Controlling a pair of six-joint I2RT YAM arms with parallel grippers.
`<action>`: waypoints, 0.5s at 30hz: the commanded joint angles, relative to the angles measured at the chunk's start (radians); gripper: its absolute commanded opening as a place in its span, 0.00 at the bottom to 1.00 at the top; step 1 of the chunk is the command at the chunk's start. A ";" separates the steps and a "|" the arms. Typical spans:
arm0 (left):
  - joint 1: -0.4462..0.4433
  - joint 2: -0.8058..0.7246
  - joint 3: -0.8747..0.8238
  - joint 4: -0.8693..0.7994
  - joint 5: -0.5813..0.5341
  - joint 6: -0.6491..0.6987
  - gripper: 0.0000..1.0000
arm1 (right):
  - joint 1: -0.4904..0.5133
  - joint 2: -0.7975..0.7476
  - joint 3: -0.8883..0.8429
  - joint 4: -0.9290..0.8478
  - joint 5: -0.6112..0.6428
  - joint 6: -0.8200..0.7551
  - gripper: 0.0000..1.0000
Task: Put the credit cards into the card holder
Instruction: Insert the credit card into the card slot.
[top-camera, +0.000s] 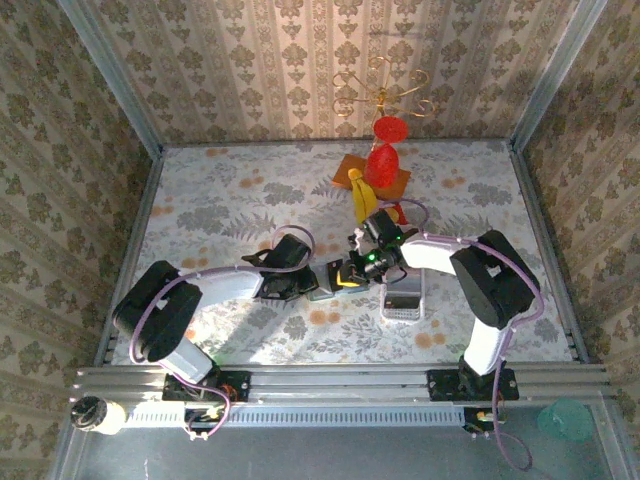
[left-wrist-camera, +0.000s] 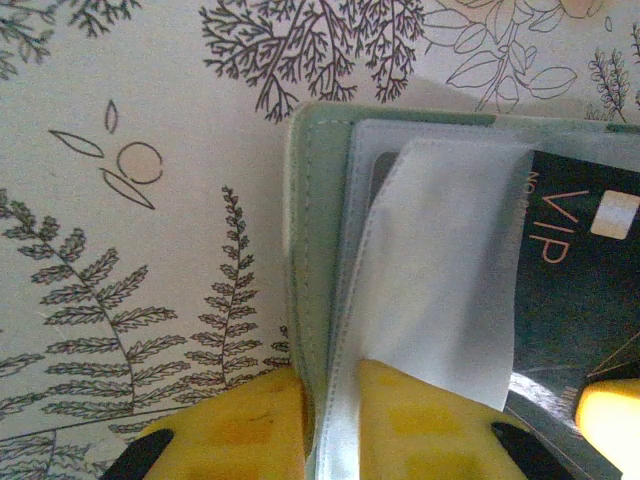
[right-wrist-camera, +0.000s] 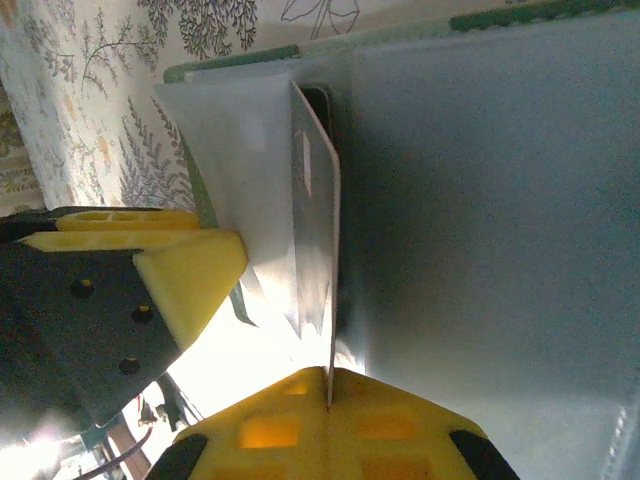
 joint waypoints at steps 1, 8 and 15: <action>-0.013 0.065 -0.042 -0.118 -0.005 0.005 0.17 | 0.014 0.039 0.009 -0.052 -0.063 -0.009 0.00; -0.014 0.065 -0.044 -0.099 -0.008 -0.001 0.15 | 0.015 0.047 0.027 -0.067 -0.073 -0.027 0.01; -0.012 0.049 -0.045 -0.098 -0.029 -0.005 0.19 | 0.015 0.051 0.054 -0.144 -0.083 -0.087 0.00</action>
